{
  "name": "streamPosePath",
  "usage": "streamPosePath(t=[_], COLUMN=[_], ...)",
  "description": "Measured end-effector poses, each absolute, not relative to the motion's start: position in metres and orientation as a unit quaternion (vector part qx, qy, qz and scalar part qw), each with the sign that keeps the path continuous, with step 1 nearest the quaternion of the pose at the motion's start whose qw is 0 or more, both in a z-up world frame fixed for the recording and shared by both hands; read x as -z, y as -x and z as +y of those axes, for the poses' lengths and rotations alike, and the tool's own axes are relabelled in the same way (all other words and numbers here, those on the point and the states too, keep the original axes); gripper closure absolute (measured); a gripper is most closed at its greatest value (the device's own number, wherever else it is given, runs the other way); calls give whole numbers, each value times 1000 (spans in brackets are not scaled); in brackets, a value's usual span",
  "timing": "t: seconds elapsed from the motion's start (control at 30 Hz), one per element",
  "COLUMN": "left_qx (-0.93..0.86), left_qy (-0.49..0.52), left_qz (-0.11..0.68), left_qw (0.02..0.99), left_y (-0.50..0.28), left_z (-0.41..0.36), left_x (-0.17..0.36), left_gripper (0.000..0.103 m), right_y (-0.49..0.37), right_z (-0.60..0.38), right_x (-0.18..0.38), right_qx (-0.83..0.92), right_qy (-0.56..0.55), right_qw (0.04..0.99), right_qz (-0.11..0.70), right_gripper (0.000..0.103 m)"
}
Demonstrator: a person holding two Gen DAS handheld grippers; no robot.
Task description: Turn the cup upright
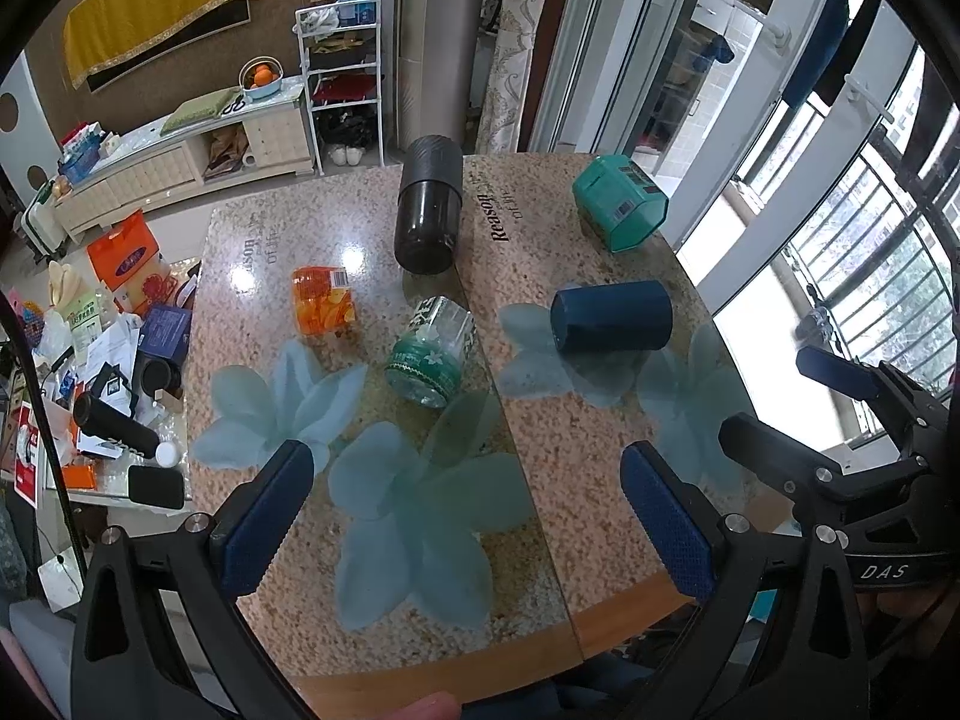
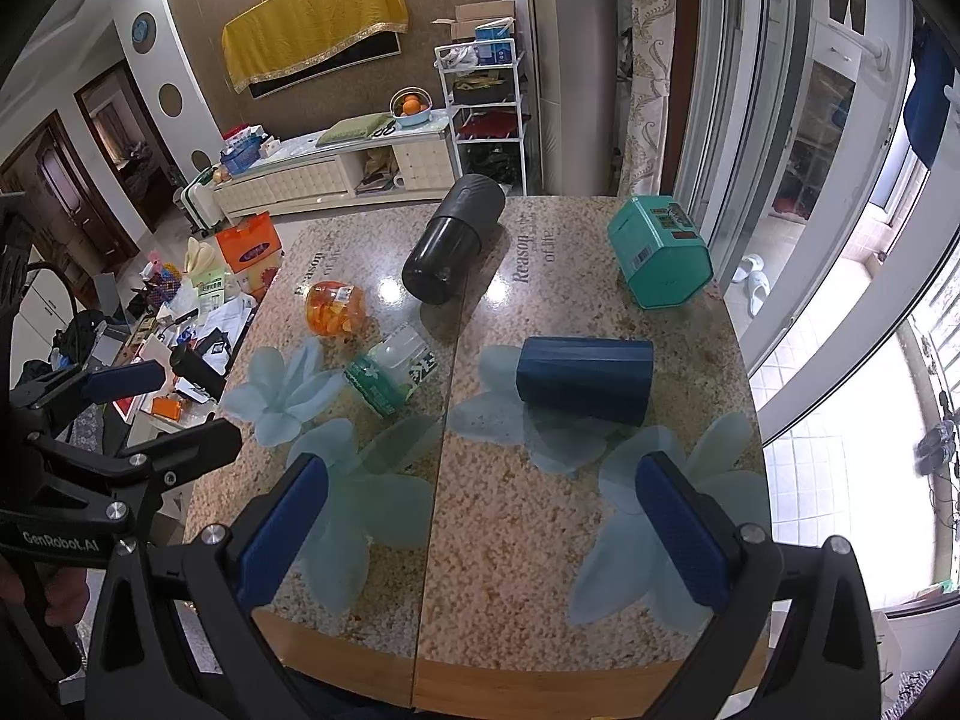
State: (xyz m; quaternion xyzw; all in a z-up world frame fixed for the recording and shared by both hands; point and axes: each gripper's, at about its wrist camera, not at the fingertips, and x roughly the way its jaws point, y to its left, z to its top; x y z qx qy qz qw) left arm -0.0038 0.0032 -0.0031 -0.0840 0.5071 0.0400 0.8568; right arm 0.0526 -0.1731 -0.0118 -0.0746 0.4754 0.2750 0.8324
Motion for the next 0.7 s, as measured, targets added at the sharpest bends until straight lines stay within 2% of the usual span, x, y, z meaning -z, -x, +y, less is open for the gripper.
streamPosePath(t=[0.5,0.7], left_qx=[-37,-18], left_qy=[74,31], left_qz=[511,526], left_qw=[856,850], left_y=[-2,-17], left_z=[2,-3], left_x=[-1,-3], left_gripper=[0,0], right_y=[-52,-52], right_z=[-172,-174], right_x=[11,12], right_qx=[-276,-275], right_qy=[73,67], right_qw=[832,831], right_qz=[475,479], right_gripper=[0,0])
